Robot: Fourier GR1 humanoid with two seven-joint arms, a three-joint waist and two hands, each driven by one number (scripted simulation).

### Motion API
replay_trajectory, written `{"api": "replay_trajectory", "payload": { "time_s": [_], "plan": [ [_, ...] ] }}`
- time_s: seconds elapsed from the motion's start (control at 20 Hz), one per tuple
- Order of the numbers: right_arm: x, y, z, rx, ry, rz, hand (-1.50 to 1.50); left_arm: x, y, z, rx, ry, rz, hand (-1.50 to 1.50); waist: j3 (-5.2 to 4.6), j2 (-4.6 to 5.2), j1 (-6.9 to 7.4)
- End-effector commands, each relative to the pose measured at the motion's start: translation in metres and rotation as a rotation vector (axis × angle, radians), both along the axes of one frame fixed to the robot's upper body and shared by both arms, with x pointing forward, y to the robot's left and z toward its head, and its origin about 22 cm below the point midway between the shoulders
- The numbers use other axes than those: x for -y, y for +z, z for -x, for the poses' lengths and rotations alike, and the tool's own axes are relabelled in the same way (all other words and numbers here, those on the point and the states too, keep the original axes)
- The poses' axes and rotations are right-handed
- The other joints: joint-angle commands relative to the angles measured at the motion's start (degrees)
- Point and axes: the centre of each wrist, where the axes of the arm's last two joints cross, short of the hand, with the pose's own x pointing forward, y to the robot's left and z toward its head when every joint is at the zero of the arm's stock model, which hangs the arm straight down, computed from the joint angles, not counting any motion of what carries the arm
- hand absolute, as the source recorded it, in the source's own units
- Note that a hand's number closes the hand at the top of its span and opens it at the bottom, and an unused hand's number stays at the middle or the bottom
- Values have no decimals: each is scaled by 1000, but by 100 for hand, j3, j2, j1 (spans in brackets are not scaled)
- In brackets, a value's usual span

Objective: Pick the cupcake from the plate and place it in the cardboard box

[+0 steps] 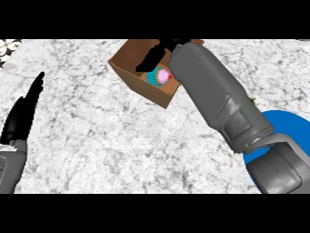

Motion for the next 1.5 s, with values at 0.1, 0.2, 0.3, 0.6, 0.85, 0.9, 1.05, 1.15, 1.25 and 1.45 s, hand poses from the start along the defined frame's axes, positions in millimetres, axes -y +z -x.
{"api": "replay_trajectory", "payload": {
  "time_s": [0.1, 0.2, 0.3, 0.6, 0.85, 0.9, 1.05, 1.15, 1.25, 1.45],
  "plan": [
    [1, 0, 0, 71, 13, -116, -150, -1, 3, -4, 8, -17, 10, 0, 2, 22, 26],
    [2, 2, -1, 97, -13, -205, -150, -1, -3, 2, 14, -14, -11, 0, 4, 3, 54],
    [5, -1, -1, 122, -29, -270, -150, -12, 2, 0, 9, 2, -5, 0, 6, 2, -25],
    [7, 20, -5, 114, -67, -485, -150, -12, -16, 10, -18, 41, 0, 0, 8, -38, -315],
    [55, 27, -19, 74, -46, -556, -150, -17, -6, 6, -28, 66, 10, 0, 12, -60, -420],
    [85, 12, -21, 104, -61, -575, -150, -31, -15, 17, 7, 70, -2, 0, 10, -57, -435],
    [112, 22, -26, 106, -125, -570, -150, -19, -9, 20, -15, 75, 20, 0, 16, -76, -389],
    [145, 14, -26, 94, -150, -543, -150, -32, -14, 25, -22, 67, 4, 0, 14, -65, -409],
    [184, 26, -26, 107, -153, -547, -150, -26, -8, 20, 2, 75, 2, 0, 17, -48, -409],
    [235, 30, -20, 103, -138, -519, -150, -16, -16, 20, -17, 69, 16, 0, 21, -46, -438]
  ]
}}
